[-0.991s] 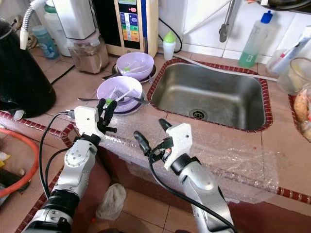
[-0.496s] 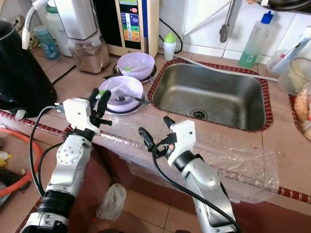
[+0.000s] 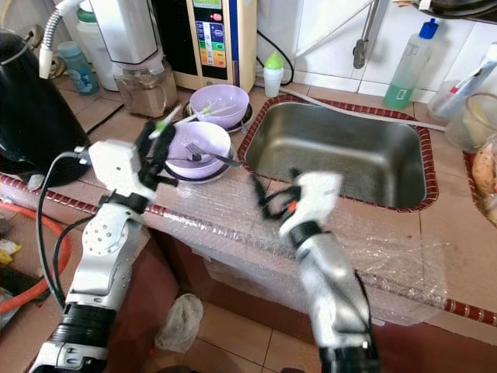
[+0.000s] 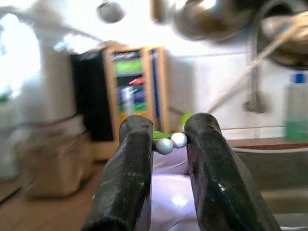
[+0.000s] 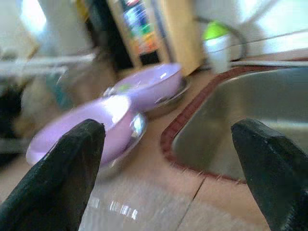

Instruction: Kitchen organization

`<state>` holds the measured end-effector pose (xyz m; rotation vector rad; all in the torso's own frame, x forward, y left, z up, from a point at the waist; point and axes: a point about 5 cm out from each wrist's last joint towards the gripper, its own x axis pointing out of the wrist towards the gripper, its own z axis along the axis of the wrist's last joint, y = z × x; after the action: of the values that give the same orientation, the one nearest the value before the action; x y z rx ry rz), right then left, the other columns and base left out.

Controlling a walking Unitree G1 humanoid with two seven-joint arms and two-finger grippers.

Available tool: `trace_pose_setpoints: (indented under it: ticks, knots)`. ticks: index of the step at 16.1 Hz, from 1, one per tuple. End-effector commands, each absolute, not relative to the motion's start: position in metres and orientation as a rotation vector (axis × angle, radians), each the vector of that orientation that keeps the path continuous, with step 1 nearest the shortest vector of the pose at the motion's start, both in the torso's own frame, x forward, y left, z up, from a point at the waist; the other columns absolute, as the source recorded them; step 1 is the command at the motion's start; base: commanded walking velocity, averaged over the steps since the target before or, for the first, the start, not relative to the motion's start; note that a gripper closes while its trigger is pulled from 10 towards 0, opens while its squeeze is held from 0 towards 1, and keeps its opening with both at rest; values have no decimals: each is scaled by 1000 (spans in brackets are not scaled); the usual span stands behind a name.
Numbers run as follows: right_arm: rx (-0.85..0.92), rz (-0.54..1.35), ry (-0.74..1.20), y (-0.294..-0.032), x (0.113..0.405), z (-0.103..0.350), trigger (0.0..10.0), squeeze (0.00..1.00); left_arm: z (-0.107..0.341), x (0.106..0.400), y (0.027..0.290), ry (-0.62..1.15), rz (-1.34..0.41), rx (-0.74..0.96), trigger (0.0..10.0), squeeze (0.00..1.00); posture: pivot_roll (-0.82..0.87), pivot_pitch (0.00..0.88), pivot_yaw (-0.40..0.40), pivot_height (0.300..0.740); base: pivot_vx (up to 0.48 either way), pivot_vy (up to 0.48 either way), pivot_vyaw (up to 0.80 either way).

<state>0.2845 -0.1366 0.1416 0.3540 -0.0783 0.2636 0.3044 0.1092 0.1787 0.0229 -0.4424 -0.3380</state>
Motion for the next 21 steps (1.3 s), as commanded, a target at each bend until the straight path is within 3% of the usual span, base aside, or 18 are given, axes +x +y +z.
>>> trace_pose_setpoints:
  ticks: [1,4,6,11,17,18,19,21]
  knots:
    - [426,238,-62,-143,288,142,10000,0,187,300,99,-491,-422,97,0,0,-69,0,75,740,0,0,0]
    - [445,232,-94,-143,293,152,10000,0,188,297,88,-517,-534,133,0,0,-72,0,79,740,0,0,0]
    - [682,306,-96,-138,293,163,10000,0,188,296,79,-523,-611,148,0,0,-74,0,76,740,0,0,0]
    - [1006,461,-76,-123,295,181,10000,0,183,291,59,-530,-719,157,0,0,-75,0,71,740,0,0,0]
    - [1140,577,-39,-105,296,188,10000,0,177,287,51,-518,-738,146,0,0,-67,0,70,740,0,0,0]
    - [1149,576,-32,-103,298,188,3647,0,178,287,51,-520,-739,141,0,0,-68,0,71,740,0,0,0]
    - [1167,581,-27,-102,300,188,0,0,178,288,50,-523,-742,139,0,0,-67,0,71,740,0,0,0]
    - [1247,586,-19,-98,306,190,0,0,178,288,49,-524,-747,141,0,0,-68,0,73,740,0,0,0]
